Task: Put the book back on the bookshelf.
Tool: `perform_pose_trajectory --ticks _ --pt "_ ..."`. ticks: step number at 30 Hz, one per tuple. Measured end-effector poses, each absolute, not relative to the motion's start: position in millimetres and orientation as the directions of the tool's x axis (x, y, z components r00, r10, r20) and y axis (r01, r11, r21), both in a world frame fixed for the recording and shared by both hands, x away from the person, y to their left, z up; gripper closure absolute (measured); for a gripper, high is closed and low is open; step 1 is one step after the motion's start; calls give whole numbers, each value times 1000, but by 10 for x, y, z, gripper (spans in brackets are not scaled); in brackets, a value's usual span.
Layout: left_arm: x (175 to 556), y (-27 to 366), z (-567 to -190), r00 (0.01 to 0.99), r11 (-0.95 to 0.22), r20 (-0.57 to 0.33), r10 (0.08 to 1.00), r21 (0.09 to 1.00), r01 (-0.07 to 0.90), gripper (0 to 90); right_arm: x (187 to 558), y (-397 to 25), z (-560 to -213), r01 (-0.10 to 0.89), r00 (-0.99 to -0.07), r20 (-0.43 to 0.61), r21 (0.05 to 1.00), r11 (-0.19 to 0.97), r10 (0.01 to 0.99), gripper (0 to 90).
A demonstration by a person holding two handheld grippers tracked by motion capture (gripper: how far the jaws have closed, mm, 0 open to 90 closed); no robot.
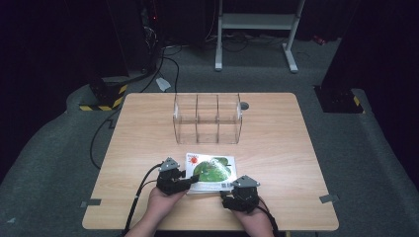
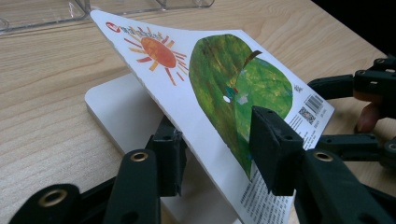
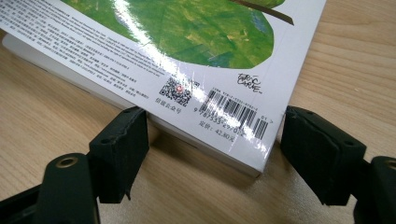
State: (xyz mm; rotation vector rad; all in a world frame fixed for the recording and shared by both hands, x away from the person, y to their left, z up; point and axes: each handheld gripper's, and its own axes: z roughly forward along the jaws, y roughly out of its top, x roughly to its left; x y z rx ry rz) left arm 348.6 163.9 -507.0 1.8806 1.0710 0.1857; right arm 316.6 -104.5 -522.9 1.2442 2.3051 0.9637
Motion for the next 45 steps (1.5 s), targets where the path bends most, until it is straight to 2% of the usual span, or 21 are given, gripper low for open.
perform_pose_trajectory --ticks 13,18,24,30,34,36,45 --pt "3422 1611 -5078 649 -250 -185 738 819 517 624 3116 -1199 -5112 534 -575 26 769 352 818 387" --pt "3383 1594 -5051 664 -274 -131 736 839 469 631 3172 -1223 -5062 518 -575 42 792 324 817 395" --pt "3351 1598 -5033 673 -269 -117 730 857 440 640 3328 -1256 -4958 504 -547 58 819 273 835 387" --pt "3335 1597 -5029 677 -279 -94 730 863 421 640 3385 -1257 -4992 479 -530 59 844 241 846 439" --pt "3307 1588 -5000 684 -284 -76 726 872 399 645 3384 -1253 -5053 509 -542 63 818 267 838 379" --pt "3292 1587 -4985 688 -289 -67 723 875 388 650 3397 -1297 -5068 554 -526 126 801 226 841 357" --pt "3241 1579 -4943 704 -299 -29 710 892 338 665 3380 -1235 -5080 555 -555 147 798 233 818 299"
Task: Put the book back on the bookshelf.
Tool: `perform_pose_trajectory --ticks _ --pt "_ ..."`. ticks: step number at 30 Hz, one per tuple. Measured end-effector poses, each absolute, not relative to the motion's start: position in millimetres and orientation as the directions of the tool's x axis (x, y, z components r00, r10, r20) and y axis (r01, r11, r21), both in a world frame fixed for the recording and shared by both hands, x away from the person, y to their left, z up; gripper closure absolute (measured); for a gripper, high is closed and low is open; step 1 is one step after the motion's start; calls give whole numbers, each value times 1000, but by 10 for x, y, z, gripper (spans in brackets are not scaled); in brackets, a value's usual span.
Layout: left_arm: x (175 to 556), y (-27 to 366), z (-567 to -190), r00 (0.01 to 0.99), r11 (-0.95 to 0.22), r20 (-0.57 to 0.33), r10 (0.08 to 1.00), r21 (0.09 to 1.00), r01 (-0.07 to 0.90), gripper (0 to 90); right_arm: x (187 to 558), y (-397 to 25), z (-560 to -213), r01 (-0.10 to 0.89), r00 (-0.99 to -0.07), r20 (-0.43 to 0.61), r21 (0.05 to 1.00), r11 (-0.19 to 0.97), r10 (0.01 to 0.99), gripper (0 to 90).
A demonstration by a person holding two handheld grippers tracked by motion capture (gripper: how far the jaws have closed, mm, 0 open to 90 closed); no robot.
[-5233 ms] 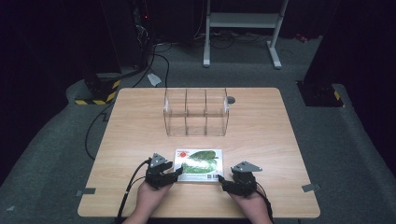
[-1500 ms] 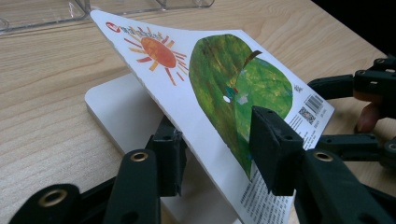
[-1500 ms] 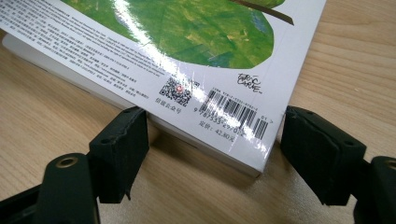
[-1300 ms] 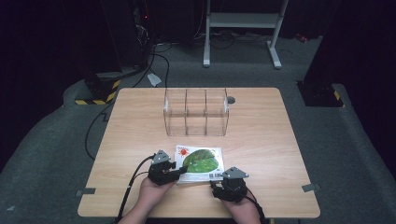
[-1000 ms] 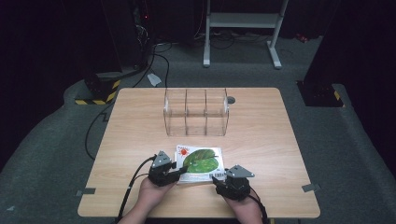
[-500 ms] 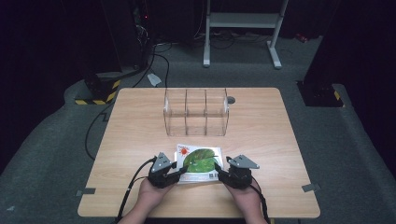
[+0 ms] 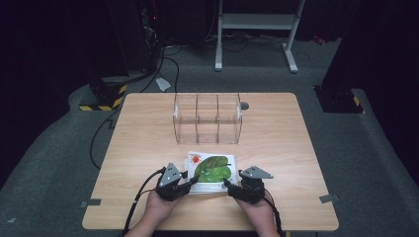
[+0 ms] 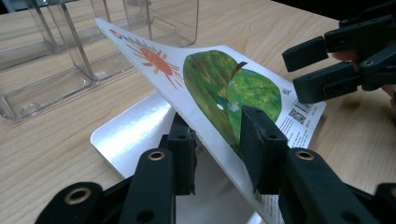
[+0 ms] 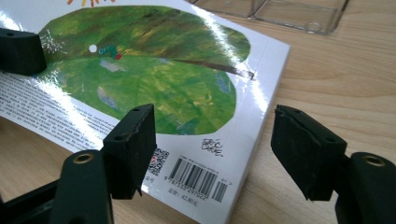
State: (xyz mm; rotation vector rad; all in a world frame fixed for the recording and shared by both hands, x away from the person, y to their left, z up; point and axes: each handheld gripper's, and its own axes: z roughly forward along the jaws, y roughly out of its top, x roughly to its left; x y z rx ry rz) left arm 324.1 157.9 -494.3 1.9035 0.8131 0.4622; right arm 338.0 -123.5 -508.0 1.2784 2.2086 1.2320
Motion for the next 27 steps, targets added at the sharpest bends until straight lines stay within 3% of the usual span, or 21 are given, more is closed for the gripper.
perform_pose_trajectory --ticks 13,27 --pt "3157 1565 -4907 733 -335 55 678 911 241 682 3483 -1257 -5111 597 -548 214 777 199 808 238" --pt "3106 1555 -4902 753 -364 125 646 918 160 694 3628 -1308 -5188 662 -545 354 738 131 760 159"
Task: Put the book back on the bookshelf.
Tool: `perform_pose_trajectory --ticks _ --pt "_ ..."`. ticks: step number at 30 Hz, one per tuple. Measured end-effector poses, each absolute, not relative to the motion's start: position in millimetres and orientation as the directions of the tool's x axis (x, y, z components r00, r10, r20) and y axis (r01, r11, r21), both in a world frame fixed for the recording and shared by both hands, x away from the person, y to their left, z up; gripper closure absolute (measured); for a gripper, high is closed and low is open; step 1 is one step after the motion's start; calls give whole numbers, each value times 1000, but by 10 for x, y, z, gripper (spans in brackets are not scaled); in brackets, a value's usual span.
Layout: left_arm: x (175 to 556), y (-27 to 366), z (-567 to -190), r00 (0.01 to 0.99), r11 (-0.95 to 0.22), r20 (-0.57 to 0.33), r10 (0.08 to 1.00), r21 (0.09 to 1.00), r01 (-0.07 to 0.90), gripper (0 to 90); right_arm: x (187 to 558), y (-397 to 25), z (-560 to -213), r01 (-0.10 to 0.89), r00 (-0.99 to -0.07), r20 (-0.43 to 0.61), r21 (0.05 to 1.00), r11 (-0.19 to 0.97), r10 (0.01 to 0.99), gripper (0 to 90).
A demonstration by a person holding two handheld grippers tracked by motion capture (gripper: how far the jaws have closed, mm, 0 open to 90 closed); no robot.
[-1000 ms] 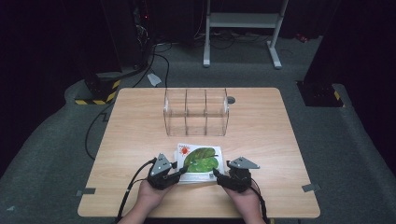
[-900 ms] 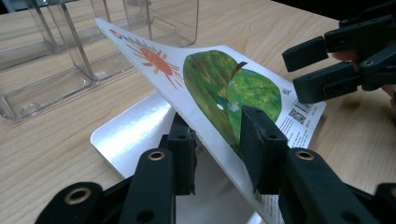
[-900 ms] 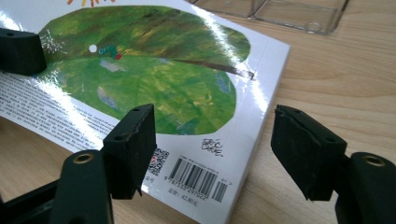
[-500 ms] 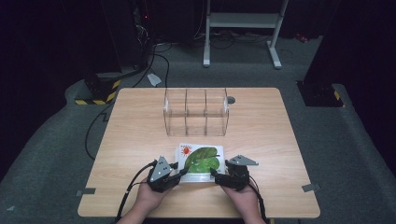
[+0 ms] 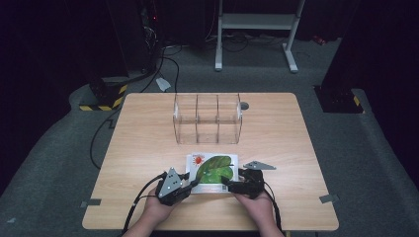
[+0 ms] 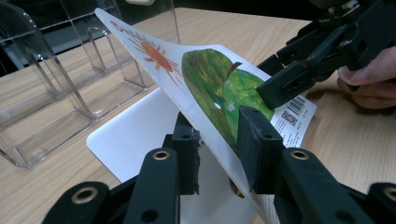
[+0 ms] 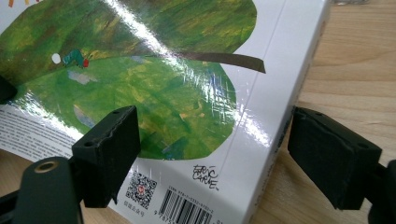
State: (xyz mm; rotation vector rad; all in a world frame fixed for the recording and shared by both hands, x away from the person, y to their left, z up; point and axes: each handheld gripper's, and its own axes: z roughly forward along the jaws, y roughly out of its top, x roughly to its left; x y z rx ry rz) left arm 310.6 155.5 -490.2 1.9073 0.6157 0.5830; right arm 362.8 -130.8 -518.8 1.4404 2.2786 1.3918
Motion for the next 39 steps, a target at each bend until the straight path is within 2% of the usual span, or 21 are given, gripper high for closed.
perform_pose_trajectory --ticks 8,19,28,39 --pt "3121 1555 -4927 747 -363 119 654 916 173 696 3654 -1277 -5216 683 -545 389 720 124 743 146" --pt "3176 1570 -4974 734 -327 39 678 910 254 713 3565 -1299 -5155 652 -531 322 746 135 784 257" --pt "3200 1601 -4987 719 -301 1 695 908 291 719 3508 -1298 -5123 616 -537 281 775 143 796 303" --pt "3194 1621 -4973 703 -296 6 711 910 290 728 3448 -1279 -5063 569 -547 231 807 155 804 317"
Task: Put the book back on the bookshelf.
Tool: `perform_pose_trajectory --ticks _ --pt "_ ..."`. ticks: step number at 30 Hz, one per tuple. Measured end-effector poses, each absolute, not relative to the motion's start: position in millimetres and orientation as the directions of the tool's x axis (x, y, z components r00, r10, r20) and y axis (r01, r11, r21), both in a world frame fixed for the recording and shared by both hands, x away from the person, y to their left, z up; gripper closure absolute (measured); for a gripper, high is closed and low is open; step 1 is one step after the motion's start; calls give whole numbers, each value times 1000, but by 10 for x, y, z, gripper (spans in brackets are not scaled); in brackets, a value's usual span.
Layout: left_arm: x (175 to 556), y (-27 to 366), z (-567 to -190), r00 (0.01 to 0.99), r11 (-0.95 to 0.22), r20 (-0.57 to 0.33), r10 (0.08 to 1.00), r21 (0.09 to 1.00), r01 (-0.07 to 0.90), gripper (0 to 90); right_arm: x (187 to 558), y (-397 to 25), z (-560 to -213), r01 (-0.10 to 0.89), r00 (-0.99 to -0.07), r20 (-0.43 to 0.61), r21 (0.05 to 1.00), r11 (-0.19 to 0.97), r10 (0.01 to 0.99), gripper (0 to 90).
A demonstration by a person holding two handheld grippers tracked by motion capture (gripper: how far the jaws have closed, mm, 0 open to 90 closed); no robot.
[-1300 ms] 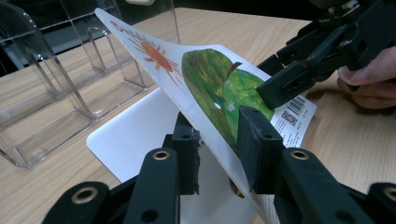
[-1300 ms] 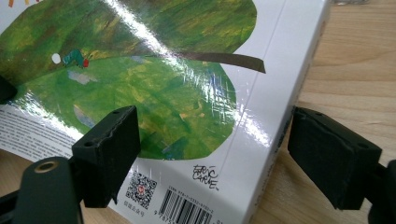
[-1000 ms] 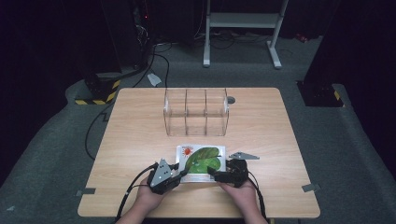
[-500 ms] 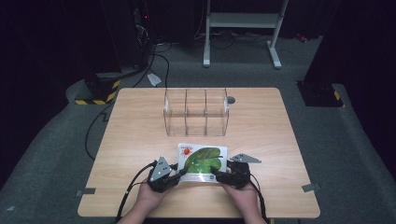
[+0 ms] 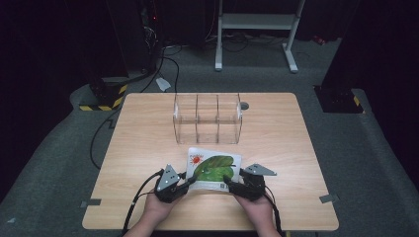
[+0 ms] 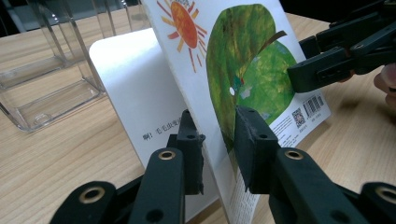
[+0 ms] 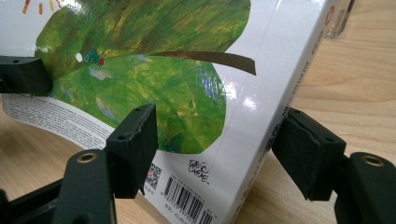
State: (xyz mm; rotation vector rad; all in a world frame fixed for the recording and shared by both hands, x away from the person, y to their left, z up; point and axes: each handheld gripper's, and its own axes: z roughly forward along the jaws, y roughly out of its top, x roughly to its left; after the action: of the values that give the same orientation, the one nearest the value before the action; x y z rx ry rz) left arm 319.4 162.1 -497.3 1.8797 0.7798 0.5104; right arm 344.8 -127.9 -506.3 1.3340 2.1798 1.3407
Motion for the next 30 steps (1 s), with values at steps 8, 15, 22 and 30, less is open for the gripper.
perform_pose_trajectory --ticks 8,15,22,30 --pt "3187 1594 -5010 698 -336 47 715 898 284 734 3411 -1297 -5010 533 -542 201 833 149 816 334" --pt "3206 1576 -5072 685 -377 83 724 879 292 740 3366 -1308 -4959 489 -546 166 859 151 821 344" --pt "3218 1572 -5097 683 -390 94 725 873 294 737 3350 -1299 -4953 480 -549 153 863 159 822 347" --pt "3255 1570 -5157 681 -408 93 726 856 317 718 3311 -1290 -4944 461 -554 129 870 174 822 362"
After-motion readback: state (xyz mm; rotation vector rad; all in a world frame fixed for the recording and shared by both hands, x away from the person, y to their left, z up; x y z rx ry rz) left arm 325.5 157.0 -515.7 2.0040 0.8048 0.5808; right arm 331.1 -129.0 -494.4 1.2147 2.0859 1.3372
